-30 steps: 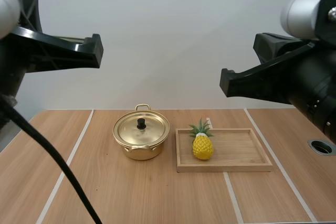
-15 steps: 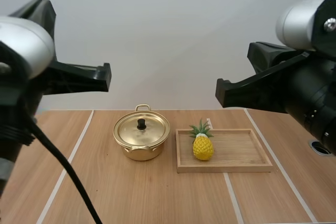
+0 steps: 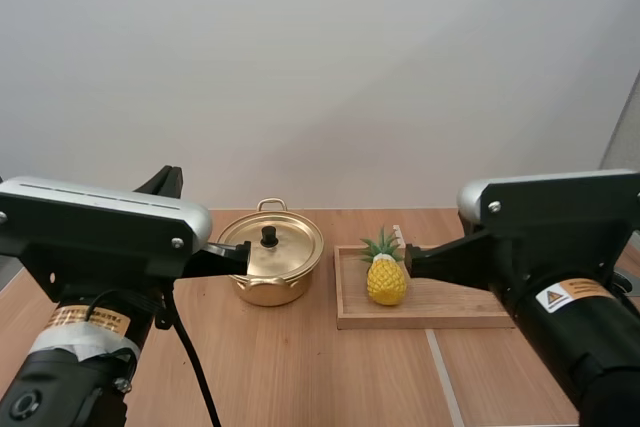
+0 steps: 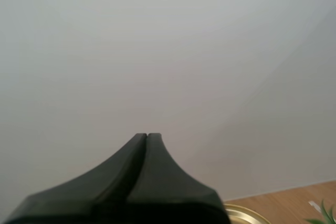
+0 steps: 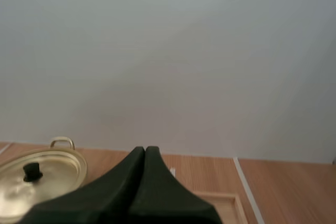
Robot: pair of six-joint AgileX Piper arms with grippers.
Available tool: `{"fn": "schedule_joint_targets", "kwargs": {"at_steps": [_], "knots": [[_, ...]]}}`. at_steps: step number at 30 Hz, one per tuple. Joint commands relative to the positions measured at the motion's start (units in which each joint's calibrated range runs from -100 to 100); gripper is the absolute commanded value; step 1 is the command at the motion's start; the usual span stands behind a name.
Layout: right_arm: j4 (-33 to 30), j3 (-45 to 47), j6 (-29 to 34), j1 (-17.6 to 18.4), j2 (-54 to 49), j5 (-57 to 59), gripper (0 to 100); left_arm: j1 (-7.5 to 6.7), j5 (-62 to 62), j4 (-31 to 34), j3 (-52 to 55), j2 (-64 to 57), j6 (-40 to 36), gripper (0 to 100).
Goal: Open the pot, put the grape inside, and close it
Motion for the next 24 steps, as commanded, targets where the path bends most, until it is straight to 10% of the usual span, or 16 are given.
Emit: {"fn": "schedule_joint_targets", "kwargs": {"at_steps": [1,24], "knots": [[-0.7,4.9,-0.2,-0.1,-0.4,-1.7,0,-0.01,-1.0,0.5,2.6,-0.3,-0.1,0],[-7.0,11.0,-0.2,-0.1,-0.4,-1.7,0,-0.01,8.6,2.4,11.3,-0.3,-0.1,0]]}}
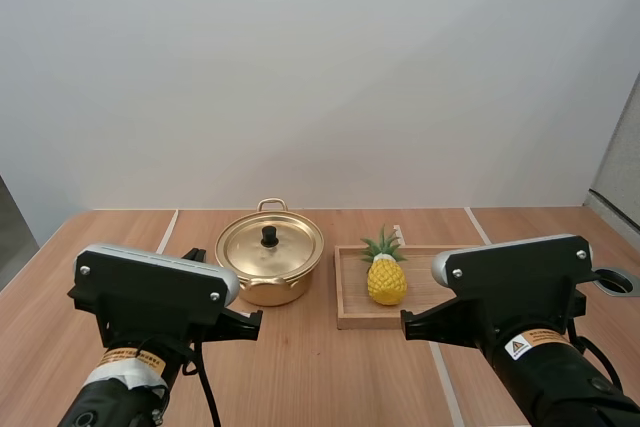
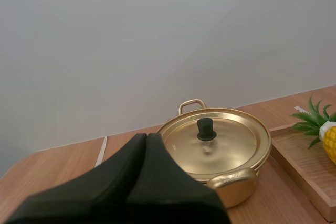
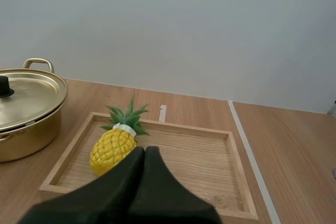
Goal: Open the pot, put the grape inside, and close it
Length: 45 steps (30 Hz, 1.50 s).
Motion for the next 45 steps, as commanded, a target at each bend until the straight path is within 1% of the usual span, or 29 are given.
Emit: {"fn": "schedule_joint_targets", "kwargs": {"at_steps": [1,16,21,24,28,30,33,36,37,38,45], "knots": [[-0.4,0.1,-0.2,-0.1,-0.4,-1.1,0,-0.01,0.0,0.6,0.1,-0.3,-0.1,0],[-0.4,1.4,-0.2,-0.1,-0.4,-1.1,0,-0.01,0.4,0.5,0.1,-0.3,-0.1,0],[-0.4,5.1,-0.2,-0.1,-0.4,-1.1,0,-0.01,0.6,0.5,0.1,-0.3,-0.1,0],[0.3,7.0,-0.2,-0.1,-0.4,-1.1,0,-0.01,0.6,0.5,0.1,-0.3,-0.1,0],[2.2,7.0,-0.2,-0.1,-0.4,-2.5,0,-0.01,0.6,0.5,0.1,-0.3,-0.1,0],[2.1,7.0,-0.2,-0.1,-0.4,-2.7,0,-0.01,0.8,0.5,0.1,-0.3,-0.1,0],[2.1,7.0,-0.2,-0.1,-0.4,-2.7,0,-0.01,3.6,0.5,0.1,-0.3,-0.1,0],[2.1,7.0,-0.2,-0.1,-0.4,-2.7,0,-0.01,11.1,0.5,0.1,-0.3,-0.1,0],[2.1,7.0,-0.2,-0.1,-0.4,-2.7,0,-0.01,11.8,0.5,0.1,-0.3,-0.1,0],[2.1,7.0,-0.2,-0.1,-0.4,-2.7,0,-0.01,15.8,0.5,0.1,-0.3,-0.1,0],[2.1,7.0,-0.2,-0.1,-0.4,-2.7,0,-0.01,15.6,0.5,0.1,-0.3,-0.1,0]]}}
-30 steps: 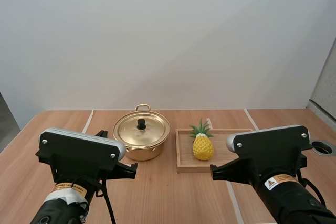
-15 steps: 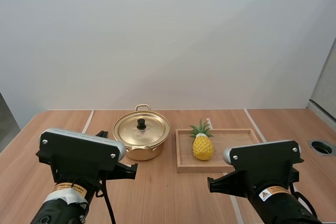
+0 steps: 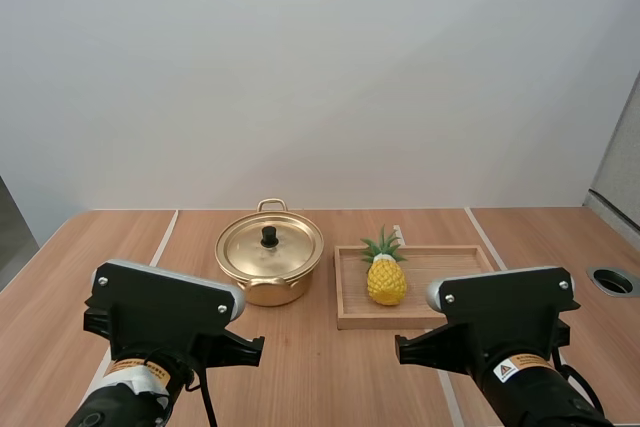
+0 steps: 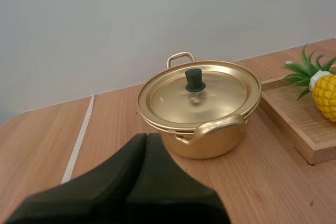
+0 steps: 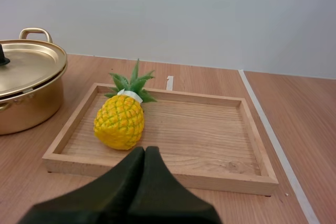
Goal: Open the pot, put the grape inside, and close it
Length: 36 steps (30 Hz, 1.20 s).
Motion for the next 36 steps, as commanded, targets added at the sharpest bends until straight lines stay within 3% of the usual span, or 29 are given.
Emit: {"fn": "schedule_joint_targets", "kwargs": {"at_steps": [1,16,36], "knots": [[0.2,0.2,-0.2,-0.1,-0.3,-1.4,0,-0.01,-0.1,0.2,0.0,-0.3,-0.1,0],[0.2,0.2,-0.2,-0.1,-0.3,-1.6,0,-0.01,0.0,0.8,0.0,-0.3,-0.1,0],[-6.3,0.2,-0.2,0.3,-0.3,-1.1,0,-0.01,0.0,0.8,0.0,-0.3,-0.1,0]]}}
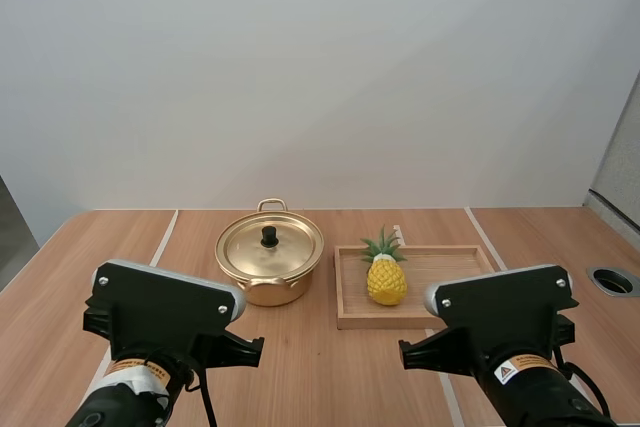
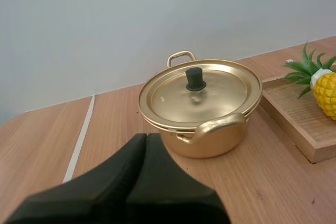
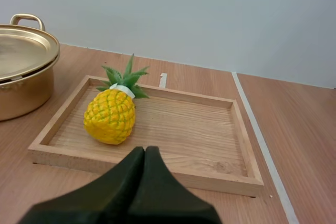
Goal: Open the pot, put the grape inside, and close it
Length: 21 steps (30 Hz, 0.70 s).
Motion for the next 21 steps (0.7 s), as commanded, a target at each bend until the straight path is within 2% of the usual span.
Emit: {"fn": "schedule_joint_targets", "kwargs": {"at_steps": [1,10,21], "knots": [[-1.8,0.2,-0.2,0.5,-0.3,-1.1,0,-0.01,0.0,0.3,0.0,-0.3,-0.1,0],[3.0,0.2,-0.2,1.7,-0.3,-1.3,0,-0.01,0.0,0.3,0.0,-0.3,-0.1,0],[2.6,0.2,-0.2,1.7,-0.3,-1.3,0,-0.01,0.0,0.3,0.0,-0.3,-0.1,0]]}}
